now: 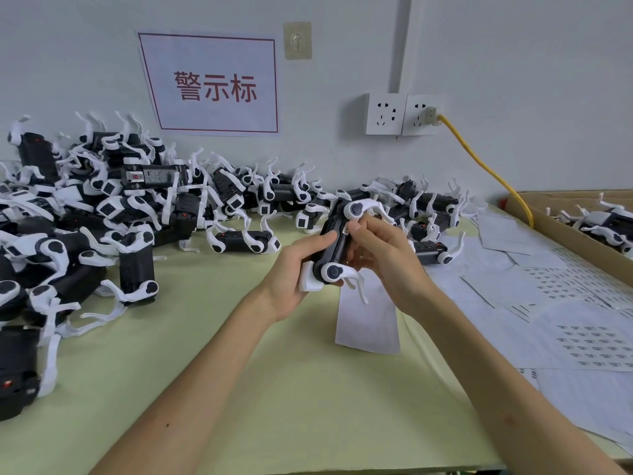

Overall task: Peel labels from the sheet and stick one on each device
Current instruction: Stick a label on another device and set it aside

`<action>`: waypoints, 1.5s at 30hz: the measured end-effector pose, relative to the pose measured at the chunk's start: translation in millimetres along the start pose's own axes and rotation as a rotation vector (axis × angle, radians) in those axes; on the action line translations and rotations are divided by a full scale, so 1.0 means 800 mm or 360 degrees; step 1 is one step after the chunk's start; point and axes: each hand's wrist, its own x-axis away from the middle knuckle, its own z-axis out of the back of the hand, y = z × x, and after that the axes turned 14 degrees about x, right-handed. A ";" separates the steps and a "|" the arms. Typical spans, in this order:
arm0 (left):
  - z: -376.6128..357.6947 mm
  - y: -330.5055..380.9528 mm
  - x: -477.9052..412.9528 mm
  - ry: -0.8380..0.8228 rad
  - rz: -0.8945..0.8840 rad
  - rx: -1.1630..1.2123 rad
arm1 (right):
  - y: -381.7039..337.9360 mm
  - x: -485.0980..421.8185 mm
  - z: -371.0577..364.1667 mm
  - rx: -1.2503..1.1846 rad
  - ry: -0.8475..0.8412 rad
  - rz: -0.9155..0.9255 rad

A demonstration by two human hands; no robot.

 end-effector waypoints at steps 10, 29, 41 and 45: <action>0.000 0.001 0.000 -0.0020 -0.0041 -0.0084 | 0.002 -0.001 0.003 0.0044 -0.0019 0.0020; -0.002 -0.001 0.000 -0.0049 0.0007 -0.0050 | 0.007 -0.002 0.001 0.0120 0.0009 0.0027; 0.012 -0.002 -0.012 0.0235 0.0027 -0.0092 | 0.013 -0.003 -0.002 0.0593 0.0268 0.0118; 0.014 0.000 -0.012 0.0297 0.0042 -0.0118 | 0.010 -0.002 0.003 0.0736 0.0659 0.0293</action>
